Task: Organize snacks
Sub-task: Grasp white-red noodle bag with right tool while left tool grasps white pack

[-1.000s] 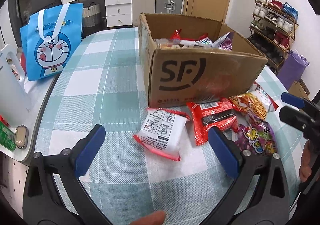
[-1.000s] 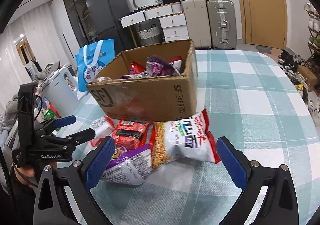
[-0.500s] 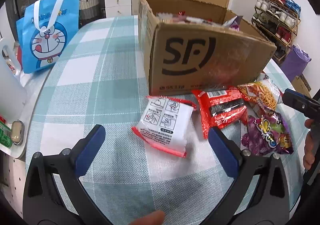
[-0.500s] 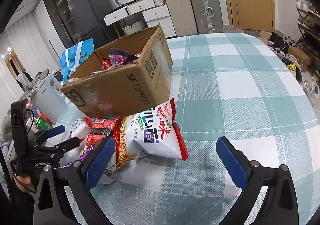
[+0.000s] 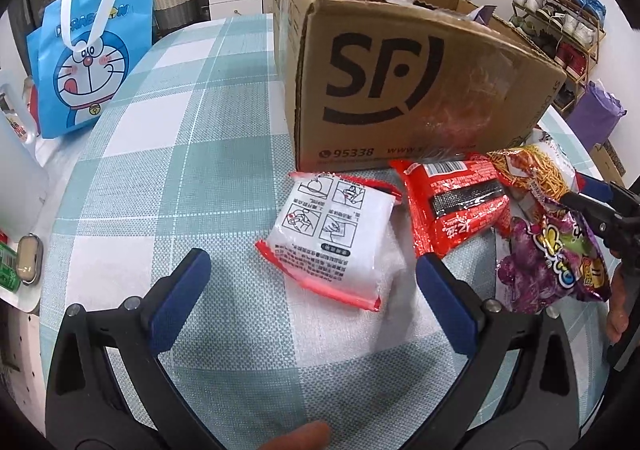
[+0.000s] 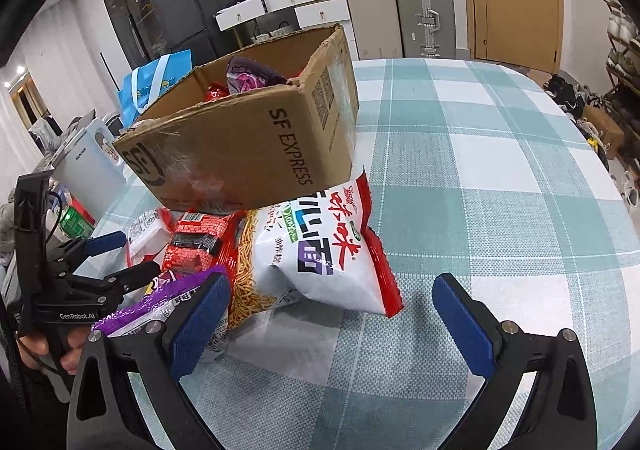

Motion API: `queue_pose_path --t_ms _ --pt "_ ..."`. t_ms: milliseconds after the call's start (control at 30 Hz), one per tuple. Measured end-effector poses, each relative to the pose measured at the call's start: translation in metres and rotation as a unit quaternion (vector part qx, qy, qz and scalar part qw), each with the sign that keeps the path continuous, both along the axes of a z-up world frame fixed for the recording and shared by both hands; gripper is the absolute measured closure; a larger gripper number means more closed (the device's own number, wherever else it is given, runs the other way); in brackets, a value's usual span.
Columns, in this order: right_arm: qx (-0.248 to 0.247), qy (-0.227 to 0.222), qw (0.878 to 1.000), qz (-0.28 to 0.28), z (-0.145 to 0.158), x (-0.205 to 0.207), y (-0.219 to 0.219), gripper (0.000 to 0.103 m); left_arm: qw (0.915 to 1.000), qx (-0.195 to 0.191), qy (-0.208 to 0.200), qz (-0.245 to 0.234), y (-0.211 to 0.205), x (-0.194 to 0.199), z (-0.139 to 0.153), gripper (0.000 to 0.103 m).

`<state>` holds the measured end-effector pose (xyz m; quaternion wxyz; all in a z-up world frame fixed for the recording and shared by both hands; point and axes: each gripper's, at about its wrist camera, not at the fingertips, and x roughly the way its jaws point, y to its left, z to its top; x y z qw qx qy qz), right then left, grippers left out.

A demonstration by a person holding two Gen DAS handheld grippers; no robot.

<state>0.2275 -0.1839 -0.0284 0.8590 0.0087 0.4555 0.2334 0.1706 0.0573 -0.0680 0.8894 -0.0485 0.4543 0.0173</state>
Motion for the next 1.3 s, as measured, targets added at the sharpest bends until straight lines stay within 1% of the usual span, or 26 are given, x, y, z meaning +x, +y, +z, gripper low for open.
queue_pose_path --t_ms 200,333,533,900,1033,1100,1133,1167,1300 --pt "0.01 0.009 1.0 -0.002 -0.005 0.006 0.0 0.001 1.0 0.007 0.003 0.0 -0.003 0.0 0.0 0.001" --pt "-0.002 0.017 1.0 0.005 -0.009 0.011 0.006 0.0 0.9998 0.021 0.008 0.0 -0.007 0.001 -0.001 0.001" --pt "-0.006 0.018 1.0 0.009 -0.012 0.019 0.014 0.001 0.9998 0.02 0.008 0.0 -0.007 0.0 -0.001 0.0" --pt "-0.012 0.016 1.0 0.012 -0.013 0.019 0.016 0.001 0.9998 0.021 0.008 0.0 -0.008 0.0 -0.001 0.0" --pt "-0.003 0.015 1.0 0.011 -0.012 0.018 0.012 0.002 0.9998 0.021 0.008 0.0 -0.008 0.0 -0.001 0.0" --pt "0.016 0.013 1.0 0.02 -0.01 0.015 0.01 0.014 0.9998 0.021 0.008 0.0 -0.008 0.0 -0.001 0.0" --pt "0.022 0.012 0.999 0.023 -0.009 0.013 0.01 0.029 0.9998 0.021 0.008 0.0 -0.008 0.0 0.0 0.0" --pt "0.023 0.009 0.999 0.022 -0.007 0.01 0.009 0.033 0.9998 0.021 0.008 0.0 -0.008 0.0 -0.001 0.0" --pt "0.028 -0.019 0.999 0.009 0.003 -0.001 0.001 0.042 0.9998 0.021 0.008 0.0 -0.008 0.001 -0.001 0.0"
